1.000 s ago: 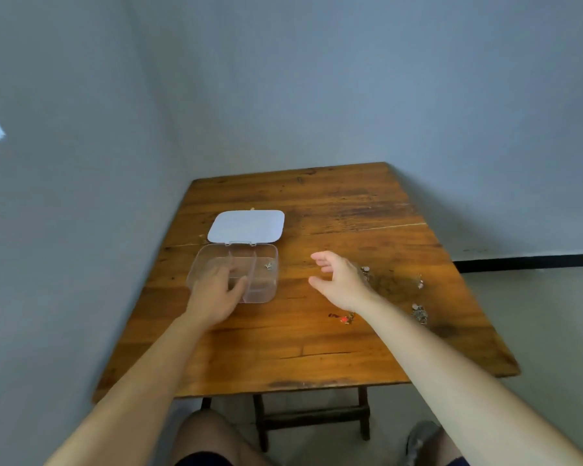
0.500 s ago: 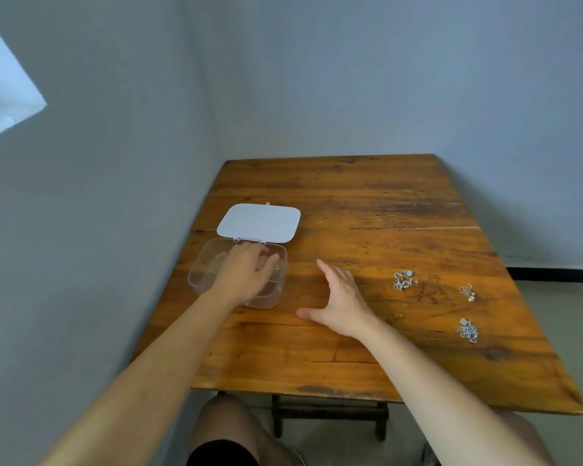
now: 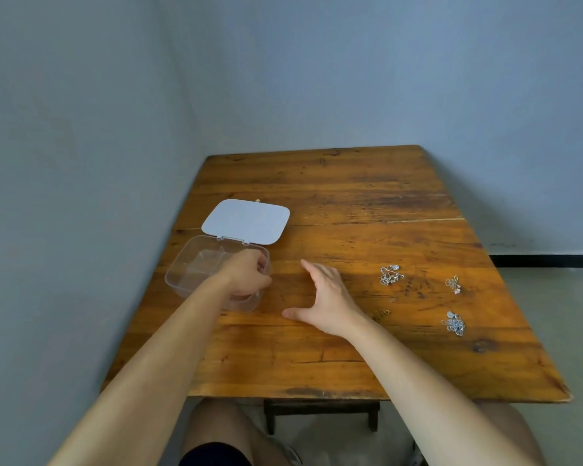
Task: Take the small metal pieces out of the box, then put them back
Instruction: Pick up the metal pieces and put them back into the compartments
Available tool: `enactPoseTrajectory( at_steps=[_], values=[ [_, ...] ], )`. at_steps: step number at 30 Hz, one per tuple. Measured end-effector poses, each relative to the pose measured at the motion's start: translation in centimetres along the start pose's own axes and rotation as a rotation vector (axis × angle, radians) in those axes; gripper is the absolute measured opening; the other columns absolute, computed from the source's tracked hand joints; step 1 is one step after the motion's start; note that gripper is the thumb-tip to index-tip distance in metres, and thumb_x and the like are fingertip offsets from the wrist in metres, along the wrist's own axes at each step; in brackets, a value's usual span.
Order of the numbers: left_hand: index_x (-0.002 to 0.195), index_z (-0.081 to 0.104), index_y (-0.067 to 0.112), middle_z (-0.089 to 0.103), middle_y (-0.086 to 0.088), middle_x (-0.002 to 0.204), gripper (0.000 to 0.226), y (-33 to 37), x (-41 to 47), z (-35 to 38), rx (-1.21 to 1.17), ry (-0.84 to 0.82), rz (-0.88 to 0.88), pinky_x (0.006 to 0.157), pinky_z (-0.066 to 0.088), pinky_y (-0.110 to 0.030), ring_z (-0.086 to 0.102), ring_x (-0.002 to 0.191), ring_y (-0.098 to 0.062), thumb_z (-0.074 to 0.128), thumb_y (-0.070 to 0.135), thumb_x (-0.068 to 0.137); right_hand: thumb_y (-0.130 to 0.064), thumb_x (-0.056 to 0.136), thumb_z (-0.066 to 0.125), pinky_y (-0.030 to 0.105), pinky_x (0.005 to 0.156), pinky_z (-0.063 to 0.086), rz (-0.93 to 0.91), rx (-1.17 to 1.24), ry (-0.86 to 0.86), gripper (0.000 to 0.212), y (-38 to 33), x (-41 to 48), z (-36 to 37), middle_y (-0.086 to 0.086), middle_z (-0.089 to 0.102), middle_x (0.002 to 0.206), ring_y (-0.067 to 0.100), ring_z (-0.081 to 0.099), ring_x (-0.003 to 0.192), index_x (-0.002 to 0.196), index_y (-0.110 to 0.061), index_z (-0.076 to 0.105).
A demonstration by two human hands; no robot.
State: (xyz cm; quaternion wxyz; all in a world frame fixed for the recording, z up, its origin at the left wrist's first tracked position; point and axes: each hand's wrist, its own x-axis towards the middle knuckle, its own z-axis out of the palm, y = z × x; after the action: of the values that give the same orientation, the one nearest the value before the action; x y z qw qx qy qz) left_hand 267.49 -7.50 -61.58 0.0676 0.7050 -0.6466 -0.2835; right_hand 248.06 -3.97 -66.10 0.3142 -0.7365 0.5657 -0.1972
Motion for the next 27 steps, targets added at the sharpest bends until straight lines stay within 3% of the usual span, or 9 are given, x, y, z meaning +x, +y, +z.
enactPoseTrajectory(
  at_steps=[3, 7, 14, 23, 27],
  values=[
    [0.1, 0.061, 0.024, 0.067, 0.001, 0.093, 0.02, -0.5, -0.6, 0.4, -0.112, 0.04, 0.025, 0.076, 0.06, -0.037, 0.065, 0.086, -0.019, 0.072, 0.018, 0.084, -0.055, 0.072, 0.082, 0.041, 0.119, 0.027, -0.009, -0.002, -0.001, 0.107, 0.1, 0.0, 0.0, -0.005, 0.028, 0.16, 0.016, 0.019, 0.147, 0.156, -0.026, 0.024],
    [0.097, 0.059, 0.022, 0.063, 0.0, 0.086, 0.027, -0.5, -1.7, 1.1, -0.258, 0.19, 0.078, 0.061, 0.048, -0.022, 0.061, 0.078, -0.016, 0.075, 0.007, 0.081, -0.055, 0.072, 0.082, 0.041, 0.118, 0.028, -0.003, -0.007, 0.004, 0.106, 0.0, -0.1, 0.0, -0.005, 0.028, 0.16, 0.016, 0.02, 0.147, 0.156, -0.027, 0.025],
    [0.085, 0.061, 0.02, 0.058, 0.006, 0.073, 0.023, 0.0, -2.6, 1.3, -0.273, 0.285, 0.192, 0.059, 0.04, -0.013, 0.055, 0.068, -0.01, 0.072, 0.0, 0.084, -0.055, 0.072, 0.082, 0.041, 0.118, 0.027, 0.006, -0.006, 0.0, 0.106, 0.0, 0.0, 0.0, -0.005, 0.028, 0.16, 0.016, 0.02, 0.147, 0.156, -0.027, 0.025],
    [0.086, 0.067, 0.016, 0.066, -0.003, 0.082, 0.013, 0.4, -2.6, 0.1, -0.461, 0.369, 0.133, 0.06, 0.047, -0.018, 0.058, 0.071, -0.011, 0.076, 0.006, 0.084, -0.064, 0.081, 0.068, 0.043, 0.121, 0.022, -0.079, -0.137, -0.056, 0.089, 0.6, 0.1, 0.0, -0.004, 0.023, 0.162, 0.017, 0.012, 0.148, 0.152, -0.021, 0.037],
    [0.081, 0.065, 0.019, 0.063, -0.002, 0.075, 0.017, 1.5, -2.1, -1.0, -0.516, 0.425, 0.142, 0.061, 0.049, -0.025, 0.055, 0.066, -0.013, 0.078, 0.008, 0.083, -0.059, 0.086, 0.065, 0.039, 0.121, 0.019, -0.109, -0.185, -0.116, 0.08, 0.8, -0.5, -1.0, -0.004, 0.024, 0.163, 0.017, 0.014, 0.149, 0.151, -0.02, 0.04]
  ],
)
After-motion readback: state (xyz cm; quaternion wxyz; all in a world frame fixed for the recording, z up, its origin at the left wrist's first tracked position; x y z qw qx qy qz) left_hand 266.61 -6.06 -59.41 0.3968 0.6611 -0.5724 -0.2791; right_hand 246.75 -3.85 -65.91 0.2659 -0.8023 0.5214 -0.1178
